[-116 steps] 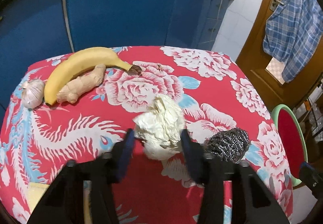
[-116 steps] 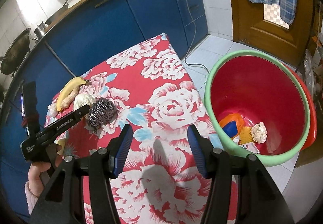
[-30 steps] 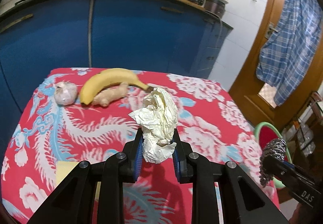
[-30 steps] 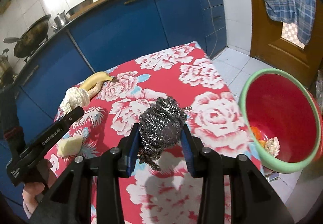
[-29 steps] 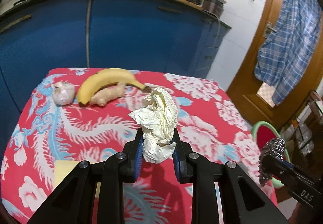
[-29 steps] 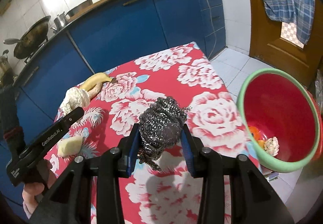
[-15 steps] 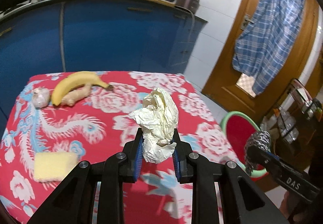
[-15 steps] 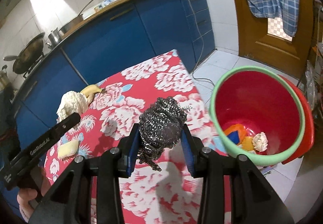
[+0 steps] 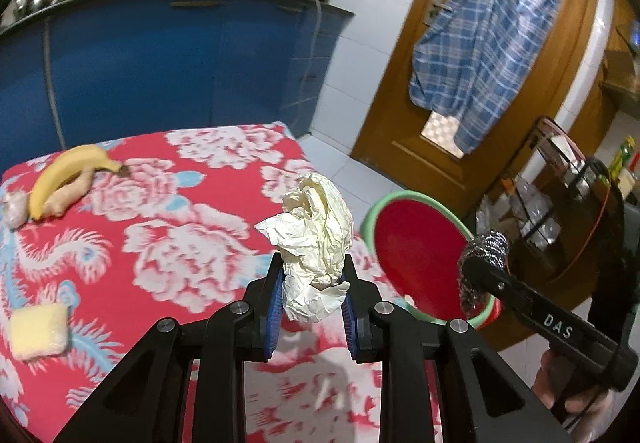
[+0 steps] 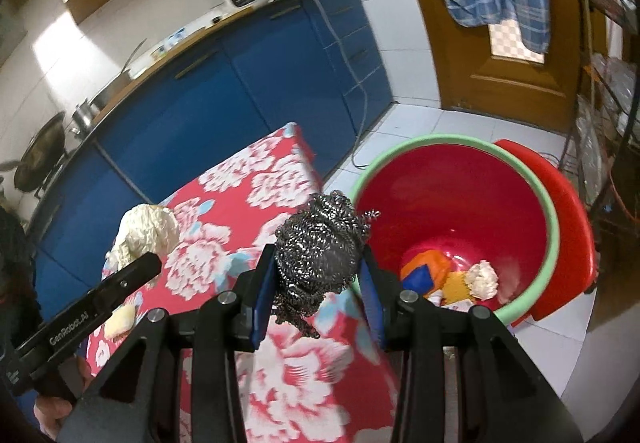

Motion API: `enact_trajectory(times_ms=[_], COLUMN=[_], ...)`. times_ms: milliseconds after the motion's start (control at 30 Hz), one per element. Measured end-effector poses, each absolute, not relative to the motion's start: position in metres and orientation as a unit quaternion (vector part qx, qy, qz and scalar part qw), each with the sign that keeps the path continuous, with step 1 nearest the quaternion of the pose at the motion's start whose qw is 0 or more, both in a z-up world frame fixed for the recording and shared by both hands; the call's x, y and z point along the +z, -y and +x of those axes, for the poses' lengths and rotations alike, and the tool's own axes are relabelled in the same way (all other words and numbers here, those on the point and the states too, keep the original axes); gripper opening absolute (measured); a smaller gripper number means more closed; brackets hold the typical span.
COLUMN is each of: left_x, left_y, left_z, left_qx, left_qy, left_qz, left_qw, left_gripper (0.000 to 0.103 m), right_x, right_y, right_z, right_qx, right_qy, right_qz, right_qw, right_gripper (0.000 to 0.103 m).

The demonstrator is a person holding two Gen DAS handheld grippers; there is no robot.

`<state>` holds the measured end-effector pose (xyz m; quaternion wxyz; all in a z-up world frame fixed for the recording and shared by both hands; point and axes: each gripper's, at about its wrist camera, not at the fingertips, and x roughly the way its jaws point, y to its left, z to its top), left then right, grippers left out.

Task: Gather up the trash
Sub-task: 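Carry the tissue and steel wool toward the red bucket with both tools, then open the right tool to drop the steel wool while the left tool releases the tissue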

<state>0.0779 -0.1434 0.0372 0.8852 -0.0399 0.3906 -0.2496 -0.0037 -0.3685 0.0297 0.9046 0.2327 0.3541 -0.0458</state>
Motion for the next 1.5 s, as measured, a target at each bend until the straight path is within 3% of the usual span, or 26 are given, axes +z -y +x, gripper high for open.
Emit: enact_trajectory(times_ms=[433,800,1233,1333,1400,1500], left_x=[0.019,0.002,-0.012,-0.017,-0.019,-0.02], left_y=[0.215,0.252,0.298,0.307,0.31,0.311], left_z=[0.083,0.085,0.094,0.095,0.094,0.095], left_qx=[-0.29,-0.305,-0.328,-0.323,-0.318,-0.312], left_qy=[-0.42,-0.437,-0.455,-0.463,-0.466,-0.47], left_qz=[0.007,0.034,0.071,0.081,0.081,0.078], left_qw=[0.86,0.845,0.825,0.822,0.822,0.822], left_gripper=[0.025,0.025,0.028,0.037,0.051,0.057], right_x=[0.001,-0.022,-0.014,-0.014,-0.015,-0.018], right_y=[0.433,0.461,0.483,0.487,0.49,0.493], right_z=[-0.012,-0.015,-0.028,-0.03,-0.031,-0.032], right_qx=[-0.089,-0.1,-0.121,-0.124,-0.127,-0.122], right_qy=[-0.365,-0.36,-0.334,-0.332,-0.334,-0.334], right_qz=[0.286,0.323,0.334,0.335,0.337,0.344], right_qw=[0.881,0.869,0.873,0.873,0.871,0.869], right_gripper=[0.045,0.056,0.056,0.056,0.056,0.056])
